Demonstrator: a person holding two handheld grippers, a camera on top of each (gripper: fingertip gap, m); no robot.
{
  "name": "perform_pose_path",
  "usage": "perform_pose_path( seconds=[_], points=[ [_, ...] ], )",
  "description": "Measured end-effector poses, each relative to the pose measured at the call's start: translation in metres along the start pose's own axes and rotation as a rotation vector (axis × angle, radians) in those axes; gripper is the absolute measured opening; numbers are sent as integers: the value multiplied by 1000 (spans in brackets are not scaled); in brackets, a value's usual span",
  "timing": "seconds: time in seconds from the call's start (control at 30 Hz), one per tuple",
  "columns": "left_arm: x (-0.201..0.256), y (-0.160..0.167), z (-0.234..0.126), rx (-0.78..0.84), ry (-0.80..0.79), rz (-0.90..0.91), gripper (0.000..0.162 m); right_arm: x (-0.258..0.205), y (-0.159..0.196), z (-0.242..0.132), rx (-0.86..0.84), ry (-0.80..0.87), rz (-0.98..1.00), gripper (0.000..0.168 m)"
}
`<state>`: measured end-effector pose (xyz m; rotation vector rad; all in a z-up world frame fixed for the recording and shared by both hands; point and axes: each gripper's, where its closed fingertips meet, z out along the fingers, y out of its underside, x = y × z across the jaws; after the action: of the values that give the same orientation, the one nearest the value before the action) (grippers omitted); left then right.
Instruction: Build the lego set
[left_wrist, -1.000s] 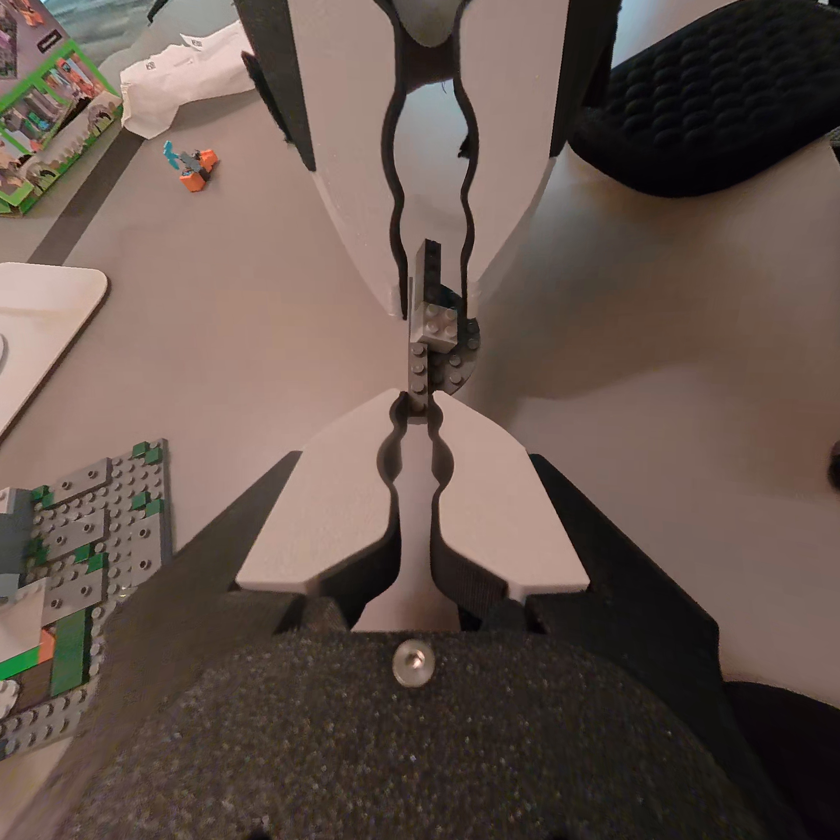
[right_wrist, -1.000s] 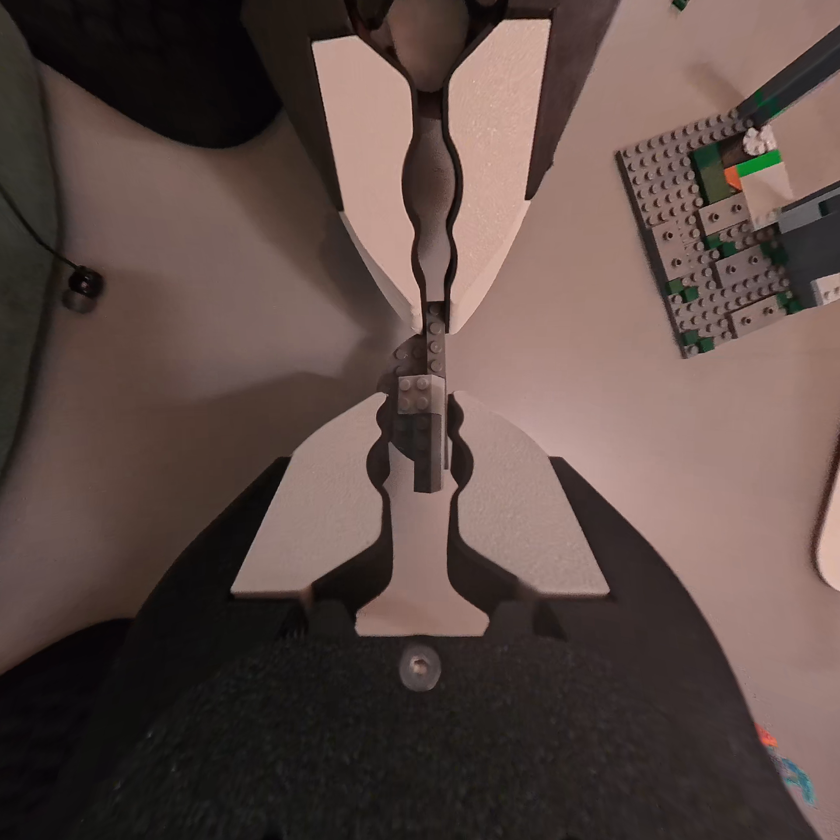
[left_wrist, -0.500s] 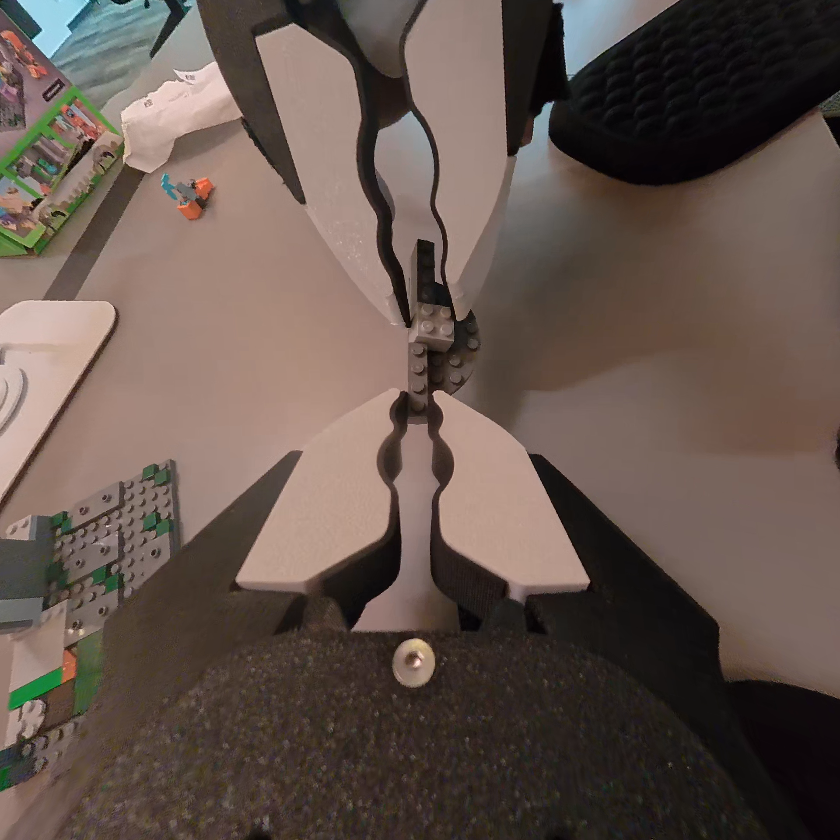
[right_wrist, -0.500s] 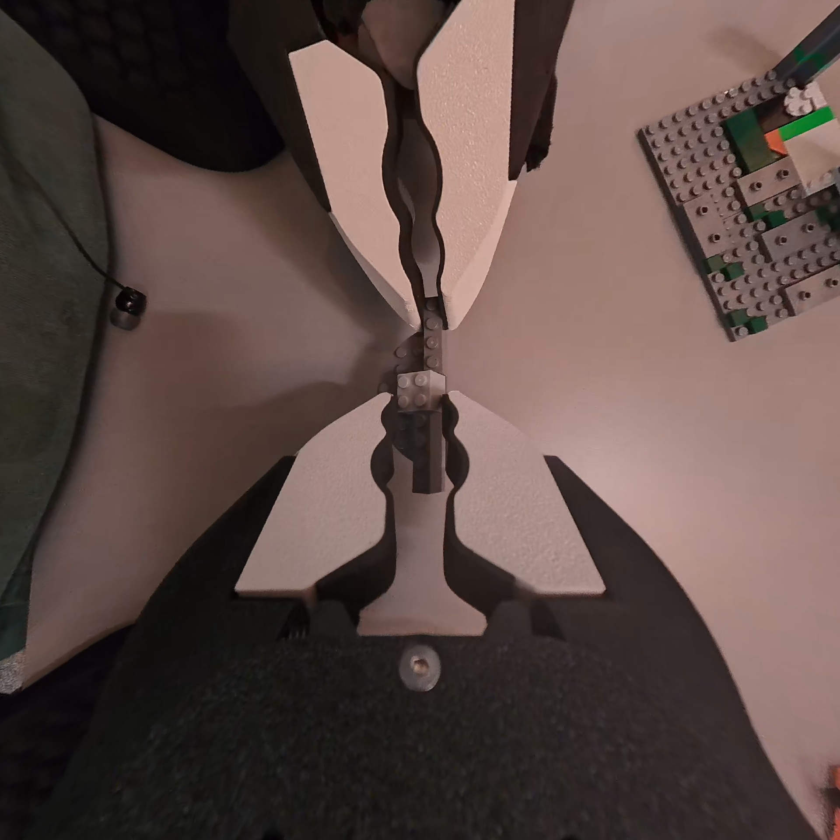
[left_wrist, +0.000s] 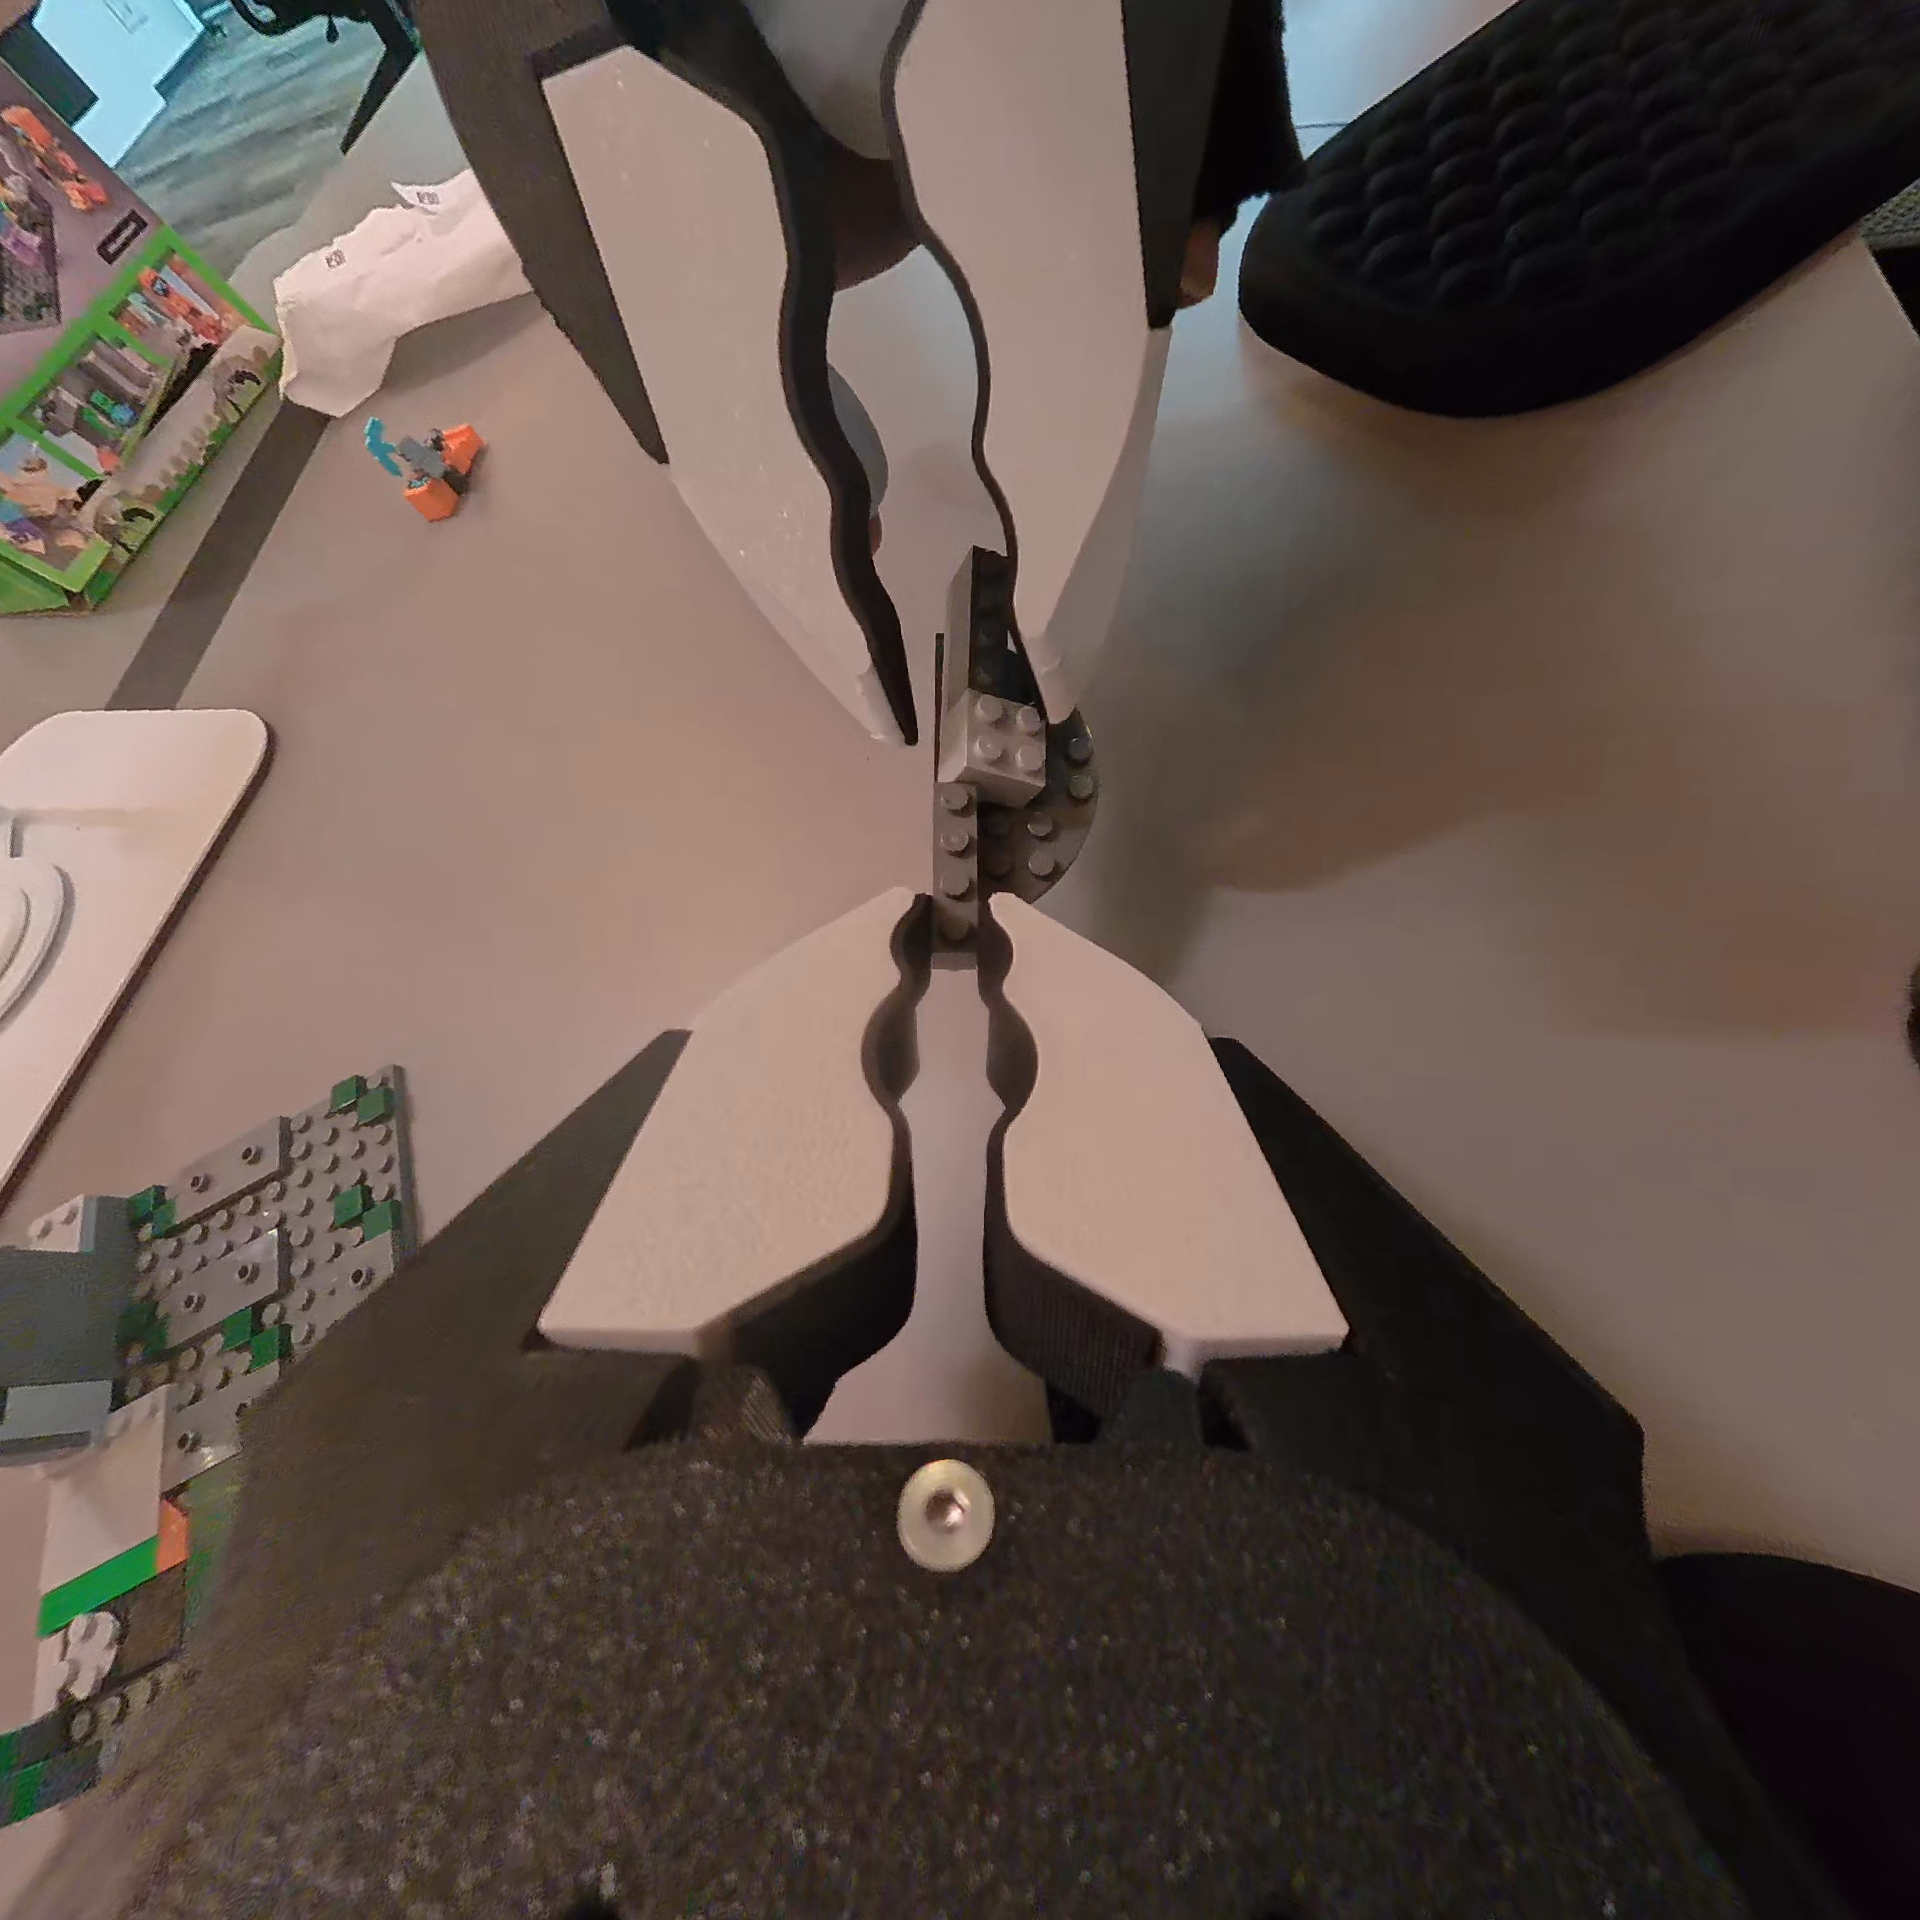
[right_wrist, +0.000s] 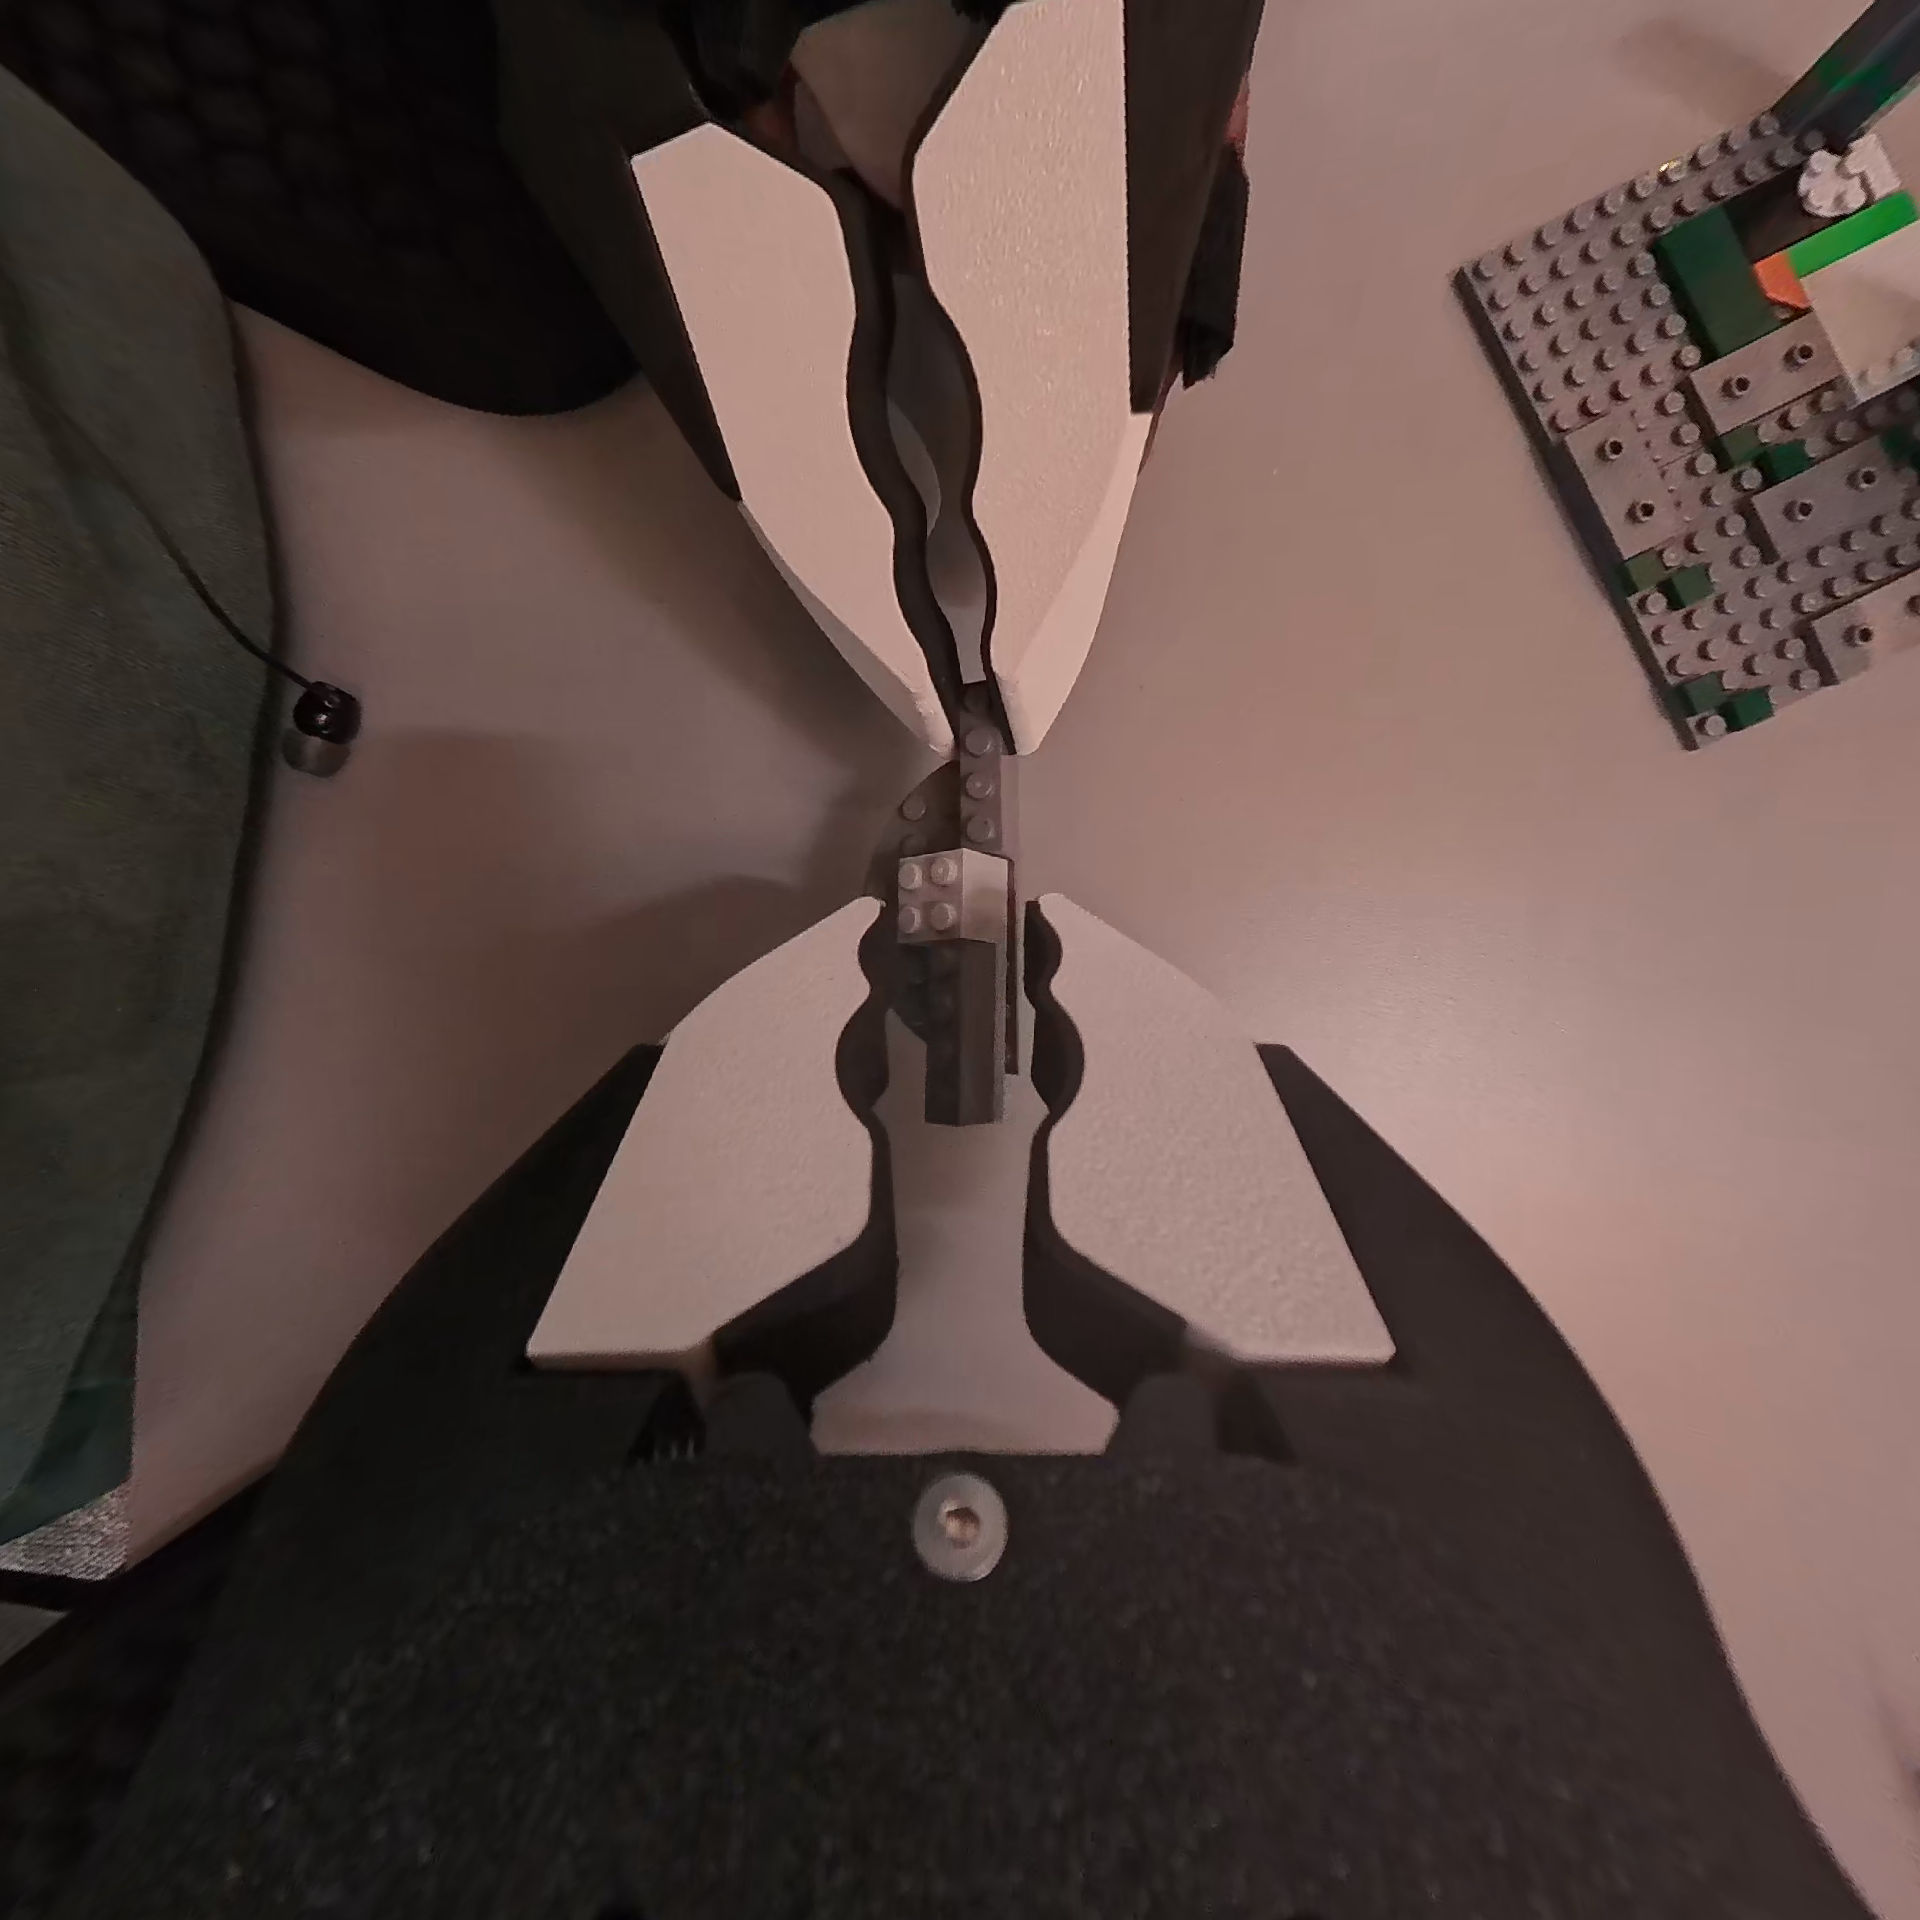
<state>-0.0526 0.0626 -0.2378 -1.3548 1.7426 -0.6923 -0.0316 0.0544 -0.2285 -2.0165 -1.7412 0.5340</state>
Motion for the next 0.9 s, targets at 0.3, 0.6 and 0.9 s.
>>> perform_pose_path(
  seconds=[0.3, 0.6, 0.9],
  points=[
    [-2, -2, -2, 18, -3, -15, 8, -4, 13, -14, 101, -135, 241, 38],
    [-13, -14, -10, 87, -40, -71, 8, 0, 13, -21, 545, -220, 720, 27],
    [-16, -23, -14, 108, -77, -80, 8, 3, -3, -27, 721, -323, 886, 7]
  ],
)
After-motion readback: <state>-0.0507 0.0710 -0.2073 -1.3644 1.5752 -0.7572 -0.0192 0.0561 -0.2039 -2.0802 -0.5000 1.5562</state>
